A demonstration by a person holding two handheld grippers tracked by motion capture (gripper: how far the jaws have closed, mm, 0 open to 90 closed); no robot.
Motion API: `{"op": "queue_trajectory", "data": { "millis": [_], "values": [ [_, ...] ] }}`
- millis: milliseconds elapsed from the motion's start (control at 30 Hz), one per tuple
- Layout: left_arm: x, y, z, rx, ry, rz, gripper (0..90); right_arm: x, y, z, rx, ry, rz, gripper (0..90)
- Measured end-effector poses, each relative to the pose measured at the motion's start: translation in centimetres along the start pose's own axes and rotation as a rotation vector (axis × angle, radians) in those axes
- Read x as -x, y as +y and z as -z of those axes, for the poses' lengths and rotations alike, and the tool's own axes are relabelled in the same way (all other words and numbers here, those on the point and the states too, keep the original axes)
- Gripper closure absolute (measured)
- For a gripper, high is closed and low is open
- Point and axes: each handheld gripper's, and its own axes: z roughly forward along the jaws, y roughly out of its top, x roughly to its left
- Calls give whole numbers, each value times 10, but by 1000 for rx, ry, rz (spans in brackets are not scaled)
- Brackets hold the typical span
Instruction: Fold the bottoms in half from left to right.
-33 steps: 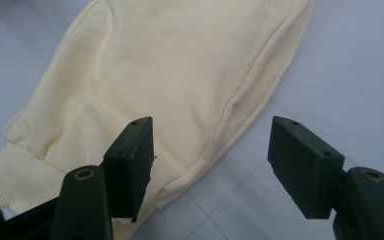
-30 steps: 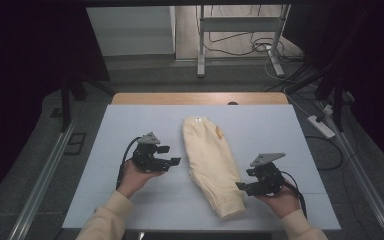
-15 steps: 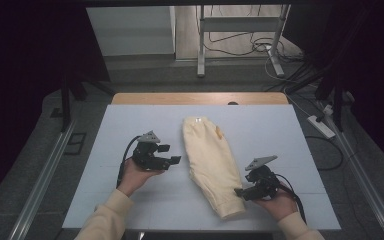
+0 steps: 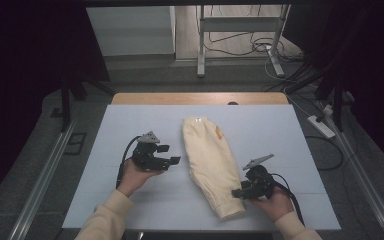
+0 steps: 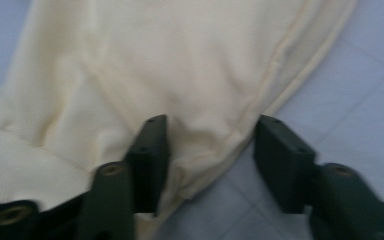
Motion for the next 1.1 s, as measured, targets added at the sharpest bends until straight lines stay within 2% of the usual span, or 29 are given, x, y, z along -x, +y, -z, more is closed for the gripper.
{"op": "queue_trajectory", "data": {
  "millis": [100,200,267,367,433,633,867,1100],
  "values": [
    [1,0,0,-1,0,-2,298,-3,1,-1,-6,28,11,650],
    [0,0,0,1,0,-1,298,-2,-1,-1,2,57,1,719],
    [0,0,0,0,0,-1,298,-2,-1,-1,9,77,-12,743],
    [0,0,0,-1,0,0,298,-4,-1,-1,8,77,3,768],
    [-1,0,0,0,-1,1,298,-6,-1,-2,14,79,11,776],
    [0,0,0,0,-1,-2,298,-15,0,-7,24,127,33,793],
    [0,0,0,0,-2,-3,299,-33,4,-17,41,167,51,796],
    [0,0,-2,-3,-1,-7,299,-47,6,-25,67,168,96,795]
  ]
}}
